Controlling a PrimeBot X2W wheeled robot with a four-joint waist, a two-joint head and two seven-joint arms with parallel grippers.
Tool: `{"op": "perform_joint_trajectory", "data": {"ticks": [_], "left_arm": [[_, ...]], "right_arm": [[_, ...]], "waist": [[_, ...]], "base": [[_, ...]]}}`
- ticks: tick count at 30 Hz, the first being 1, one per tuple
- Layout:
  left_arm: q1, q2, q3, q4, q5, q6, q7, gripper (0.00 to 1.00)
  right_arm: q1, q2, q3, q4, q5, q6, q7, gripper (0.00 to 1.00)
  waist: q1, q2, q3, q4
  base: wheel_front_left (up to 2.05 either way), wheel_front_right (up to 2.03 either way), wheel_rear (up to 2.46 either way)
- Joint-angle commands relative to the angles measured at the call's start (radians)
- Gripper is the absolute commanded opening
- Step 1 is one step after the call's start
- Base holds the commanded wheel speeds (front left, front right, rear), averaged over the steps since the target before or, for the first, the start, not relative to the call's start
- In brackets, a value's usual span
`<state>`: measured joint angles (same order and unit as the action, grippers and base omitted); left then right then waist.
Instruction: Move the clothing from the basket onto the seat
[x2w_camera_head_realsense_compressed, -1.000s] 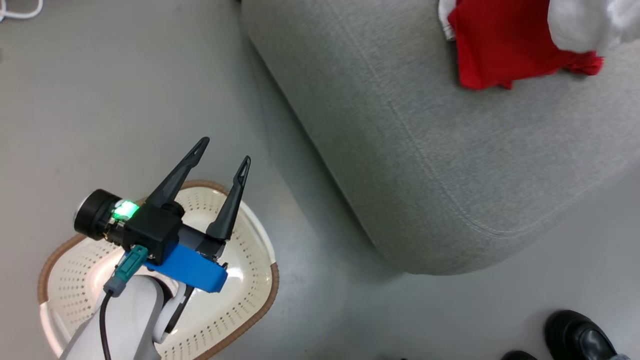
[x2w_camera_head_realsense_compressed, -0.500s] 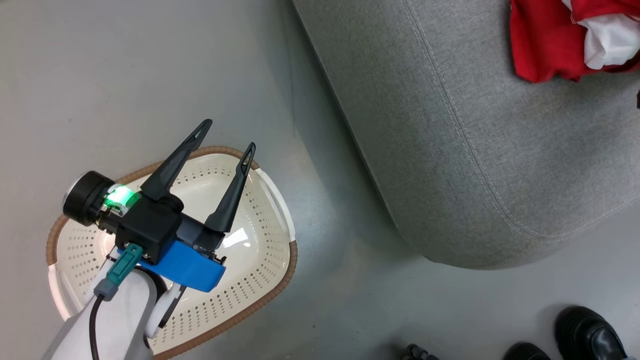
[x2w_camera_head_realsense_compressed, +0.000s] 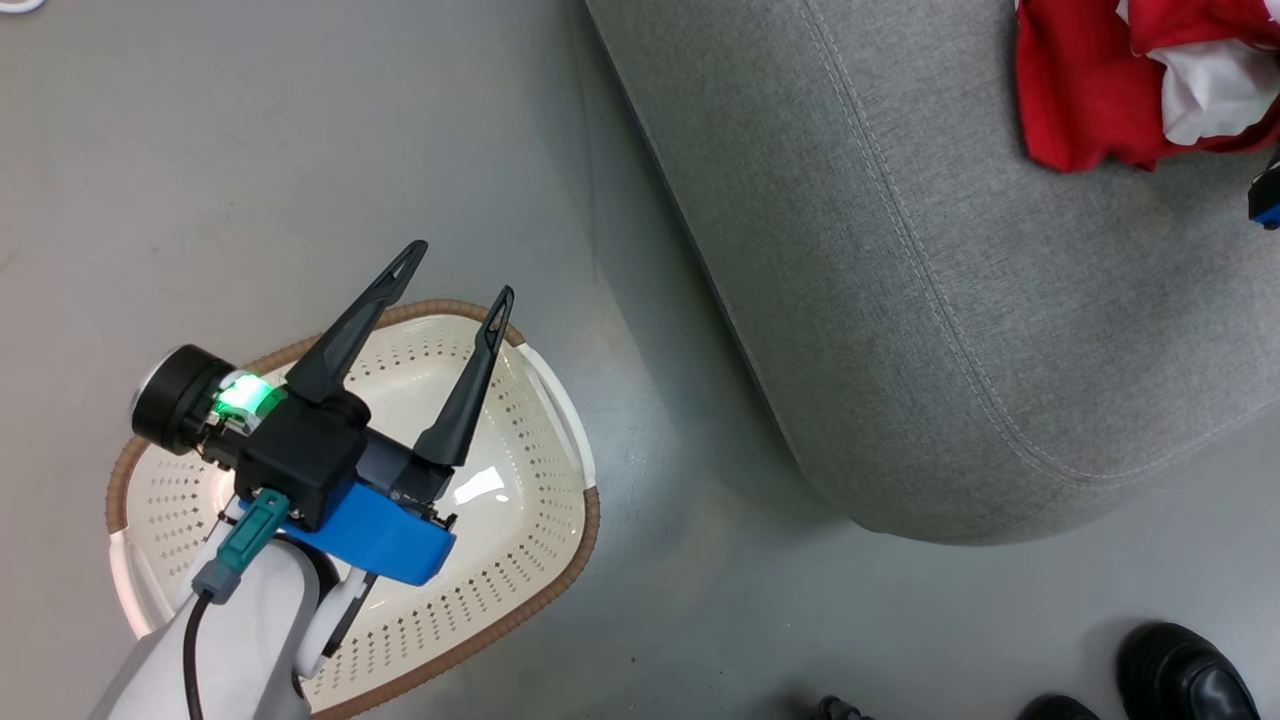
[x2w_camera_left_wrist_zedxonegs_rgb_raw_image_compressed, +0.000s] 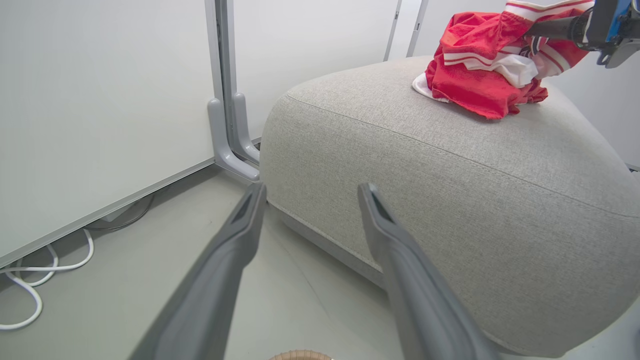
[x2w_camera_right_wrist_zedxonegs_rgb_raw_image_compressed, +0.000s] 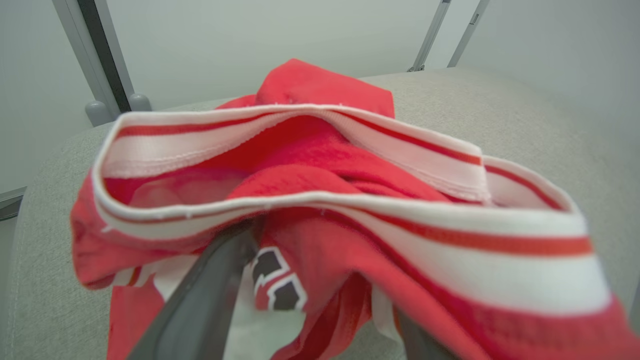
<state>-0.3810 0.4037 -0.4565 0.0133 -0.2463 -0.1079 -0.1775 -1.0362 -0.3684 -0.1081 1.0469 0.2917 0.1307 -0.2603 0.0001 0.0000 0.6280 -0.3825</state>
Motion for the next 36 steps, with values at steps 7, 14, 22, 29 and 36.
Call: {"op": "perform_joint_trajectory", "data": {"ticks": [7, 14, 22, 29, 36], "left_arm": [[-0.020, -0.011, -0.010, 0.020, -0.007, 0.002, -0.015, 1.00], [-0.027, -0.035, -0.019, 0.063, -0.022, 0.003, -0.042, 1.00], [-0.010, -0.086, -0.027, 0.148, -0.048, -0.001, -0.075, 1.00], [0.029, -0.155, -0.007, 0.223, -0.079, -0.005, -0.088, 1.00], [0.104, -0.213, 0.063, 0.235, -0.082, -0.009, -0.089, 1.00]], "right_arm": [[-0.008, -0.011, 0.010, -0.005, 0.006, 0.000, -0.006, 1.00], [0.021, -0.016, 0.040, -0.006, -0.009, 0.000, -0.006, 1.00], [0.091, 0.001, 0.092, -0.004, -0.007, 0.000, -0.006, 1.00], [0.209, 0.015, 0.123, -0.055, -0.001, 0.000, -0.006, 1.00], [0.327, 0.030, 0.171, -0.145, 0.014, 0.000, -0.006, 1.00]], "waist": [[-0.0001, 0.0000, -0.009, 0.009], [-0.0001, 0.0000, -0.048, 0.020], [-0.0001, 0.0000, -0.141, 0.038], [-0.0001, 0.0000, -0.258, 0.063], [-0.0001, 0.0000, -0.344, 0.085]], "base": [[0.00, 0.00, 0.00], [0.00, 0.00, 0.00], [0.00, 0.00, 0.00], [0.00, 0.00, 0.00], [0.00, 0.00, 0.00]]}}
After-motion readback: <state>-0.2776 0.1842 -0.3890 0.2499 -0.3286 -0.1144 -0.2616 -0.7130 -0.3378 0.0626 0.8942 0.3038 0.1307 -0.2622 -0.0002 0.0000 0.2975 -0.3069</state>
